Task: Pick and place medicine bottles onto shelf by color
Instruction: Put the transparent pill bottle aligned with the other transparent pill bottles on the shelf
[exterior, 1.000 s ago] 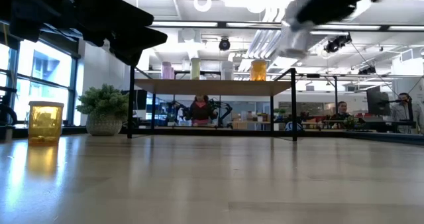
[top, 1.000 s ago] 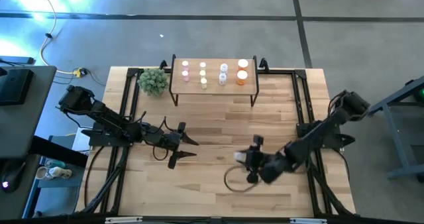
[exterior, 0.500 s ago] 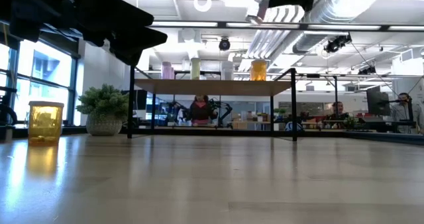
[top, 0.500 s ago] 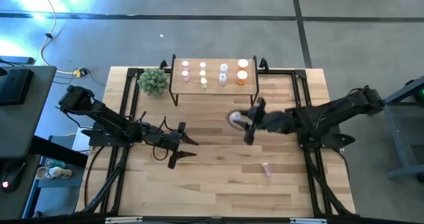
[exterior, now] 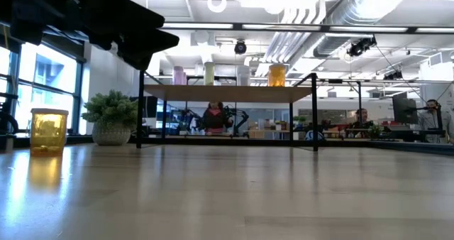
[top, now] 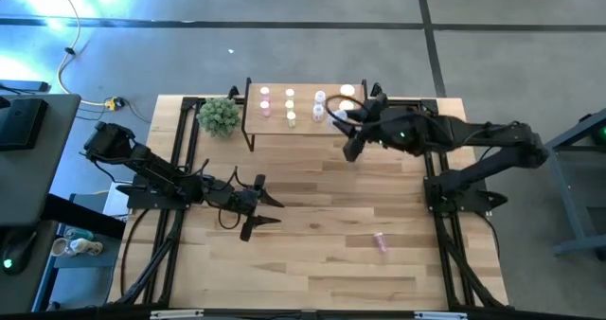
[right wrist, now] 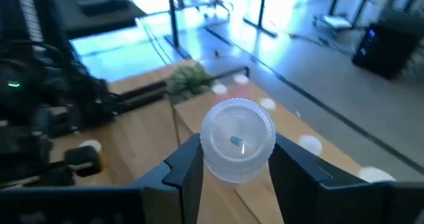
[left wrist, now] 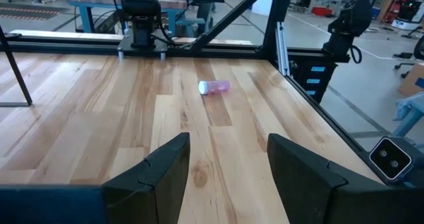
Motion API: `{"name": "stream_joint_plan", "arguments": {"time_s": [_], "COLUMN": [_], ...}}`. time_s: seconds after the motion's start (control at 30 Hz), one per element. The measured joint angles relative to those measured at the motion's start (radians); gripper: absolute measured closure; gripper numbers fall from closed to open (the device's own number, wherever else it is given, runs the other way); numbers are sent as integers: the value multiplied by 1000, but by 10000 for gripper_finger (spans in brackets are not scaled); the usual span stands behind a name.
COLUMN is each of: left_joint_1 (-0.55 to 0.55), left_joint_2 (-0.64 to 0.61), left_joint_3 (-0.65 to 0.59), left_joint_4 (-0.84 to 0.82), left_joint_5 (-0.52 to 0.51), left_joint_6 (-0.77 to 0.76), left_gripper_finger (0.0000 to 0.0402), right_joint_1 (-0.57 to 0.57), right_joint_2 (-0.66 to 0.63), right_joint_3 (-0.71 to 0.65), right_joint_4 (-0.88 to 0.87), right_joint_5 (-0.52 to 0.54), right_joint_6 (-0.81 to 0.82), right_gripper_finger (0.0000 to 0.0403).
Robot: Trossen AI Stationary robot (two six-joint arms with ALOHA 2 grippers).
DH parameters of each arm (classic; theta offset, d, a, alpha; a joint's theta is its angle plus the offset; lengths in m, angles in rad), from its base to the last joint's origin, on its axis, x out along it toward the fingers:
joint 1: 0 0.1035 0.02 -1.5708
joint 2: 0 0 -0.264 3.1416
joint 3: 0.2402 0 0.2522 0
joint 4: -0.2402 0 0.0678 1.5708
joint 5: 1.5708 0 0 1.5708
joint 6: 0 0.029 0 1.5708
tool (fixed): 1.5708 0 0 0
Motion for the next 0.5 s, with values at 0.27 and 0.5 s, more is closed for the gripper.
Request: {"name": "stream_joint_plan", "arguments": {"time_s": [0.27,0.5], "left_joint_1": [0,0], "left_joint_2": [0,0], "left_joint_3": [0,0], "left_joint_4": [0,0], "left_joint_5": [0,0], "left_joint_6": [0,0], "left_gripper_finger": [209,209], "right_joint_1": [-98,-170], "right_joint_2": [133,247], "right_joint_3": [120,121], "right_joint_4": [-188,-192], "right_joint_5": [-87,-174], "right_joint_6": [59,40], "right_gripper_finger": [269,269]}}
